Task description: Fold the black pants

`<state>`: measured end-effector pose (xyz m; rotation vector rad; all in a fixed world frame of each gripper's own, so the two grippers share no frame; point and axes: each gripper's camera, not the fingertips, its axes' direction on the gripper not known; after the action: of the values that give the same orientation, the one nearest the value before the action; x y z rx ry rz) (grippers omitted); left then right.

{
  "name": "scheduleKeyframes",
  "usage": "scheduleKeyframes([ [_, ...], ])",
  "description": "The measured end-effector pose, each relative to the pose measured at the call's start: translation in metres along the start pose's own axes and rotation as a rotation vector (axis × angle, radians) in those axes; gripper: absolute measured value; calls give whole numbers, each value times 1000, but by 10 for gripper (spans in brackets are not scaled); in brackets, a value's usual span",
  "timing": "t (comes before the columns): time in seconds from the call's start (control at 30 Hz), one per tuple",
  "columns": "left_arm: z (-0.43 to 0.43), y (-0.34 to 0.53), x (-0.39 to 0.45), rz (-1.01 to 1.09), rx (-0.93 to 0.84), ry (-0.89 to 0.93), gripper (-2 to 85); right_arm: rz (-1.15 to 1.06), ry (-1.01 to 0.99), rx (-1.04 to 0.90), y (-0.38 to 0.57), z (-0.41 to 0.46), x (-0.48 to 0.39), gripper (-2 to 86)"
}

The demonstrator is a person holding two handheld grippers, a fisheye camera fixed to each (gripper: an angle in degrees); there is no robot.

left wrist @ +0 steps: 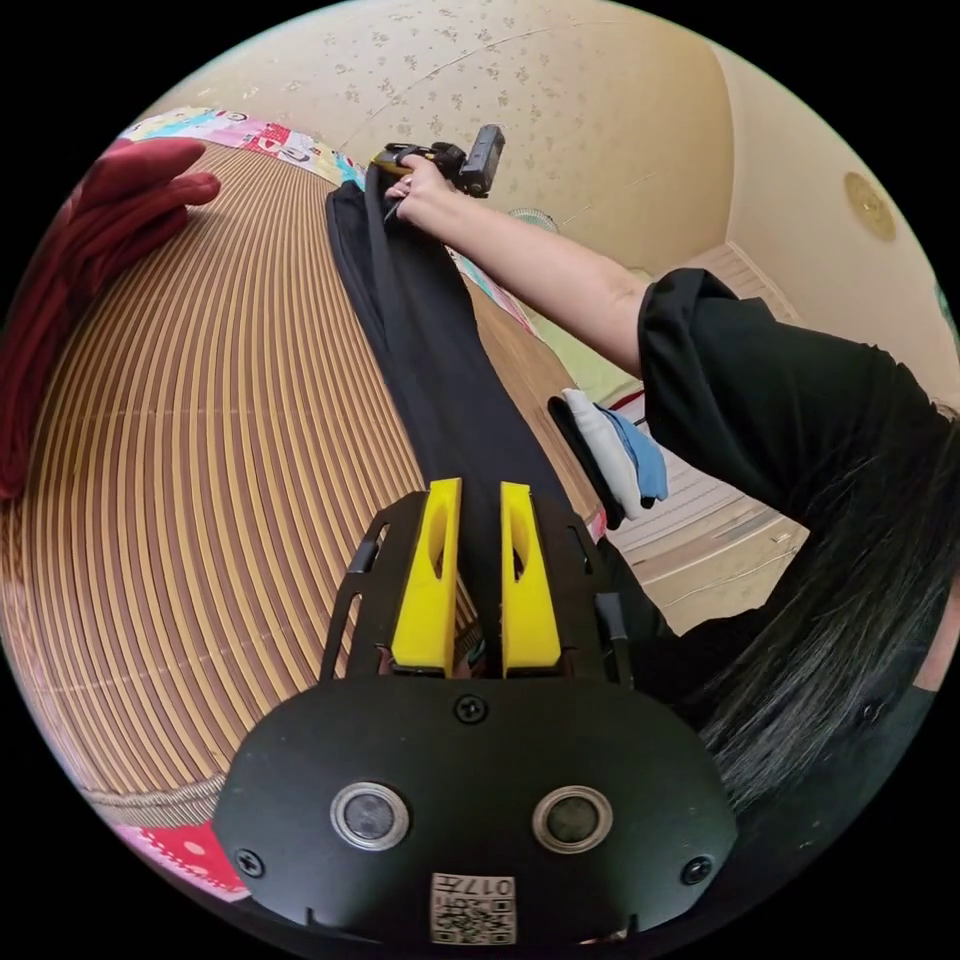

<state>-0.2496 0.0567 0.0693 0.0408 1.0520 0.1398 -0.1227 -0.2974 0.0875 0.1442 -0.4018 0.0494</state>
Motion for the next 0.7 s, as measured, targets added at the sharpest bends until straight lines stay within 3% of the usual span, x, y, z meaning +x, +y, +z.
scheduleKeyframes([
  [0.13,0,-6,1,5,-13,-24,69,22,-3,70,18,-17,15,49],
  [0.23,-1,-10,5,14,-11,-40,78,-174,-37,56,53,-65,-1,56],
  [0.4,-13,-10,11,-5,52,-110,107,-422,161,57,203,-173,11,63],
  [0.7,4,-14,19,-39,-50,-168,80,-89,11,-84,412,-234,85,91],
])
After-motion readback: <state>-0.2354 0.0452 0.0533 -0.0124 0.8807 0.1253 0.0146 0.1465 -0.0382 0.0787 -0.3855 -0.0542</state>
